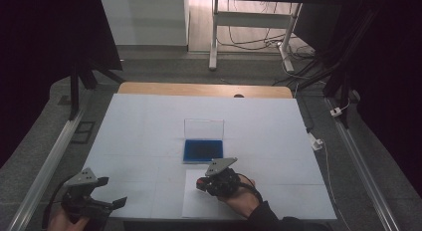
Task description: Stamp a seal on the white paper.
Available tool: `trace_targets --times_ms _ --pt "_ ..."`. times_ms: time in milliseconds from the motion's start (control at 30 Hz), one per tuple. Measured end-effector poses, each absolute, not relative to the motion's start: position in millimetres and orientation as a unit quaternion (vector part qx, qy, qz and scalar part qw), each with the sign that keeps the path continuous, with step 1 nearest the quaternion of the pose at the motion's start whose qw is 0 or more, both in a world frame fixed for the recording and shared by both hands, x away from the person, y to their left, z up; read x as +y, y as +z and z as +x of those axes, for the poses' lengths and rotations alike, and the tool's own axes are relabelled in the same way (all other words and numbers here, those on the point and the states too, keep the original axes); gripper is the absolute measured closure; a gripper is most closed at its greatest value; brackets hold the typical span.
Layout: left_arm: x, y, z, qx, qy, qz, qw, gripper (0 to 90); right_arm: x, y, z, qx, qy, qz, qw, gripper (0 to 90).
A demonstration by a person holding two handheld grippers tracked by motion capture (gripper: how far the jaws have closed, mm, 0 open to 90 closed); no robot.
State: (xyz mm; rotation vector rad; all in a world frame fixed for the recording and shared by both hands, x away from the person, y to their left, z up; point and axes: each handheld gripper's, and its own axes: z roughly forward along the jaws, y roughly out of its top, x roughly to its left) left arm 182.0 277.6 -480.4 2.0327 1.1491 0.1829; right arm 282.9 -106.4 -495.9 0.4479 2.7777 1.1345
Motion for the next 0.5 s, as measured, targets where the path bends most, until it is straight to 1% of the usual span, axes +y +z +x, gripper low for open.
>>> trace_targets --times_ms 67,400,500 --pt "278 -480 182 0.452 0.073 0.8 0.389 0.1 -105 -501 282 0.919 0.366 0.134 0.063 79.3" --pt "278 -480 182 0.45 0.073 0.8 0.389 0.1 -102 -510 279 0.92 0.365 0.123 0.067 79.4" --pt "278 -480 182 0.451 0.072 0.8 0.389 0.2 -104 -511 281 0.919 0.369 0.125 0.06 79.6"
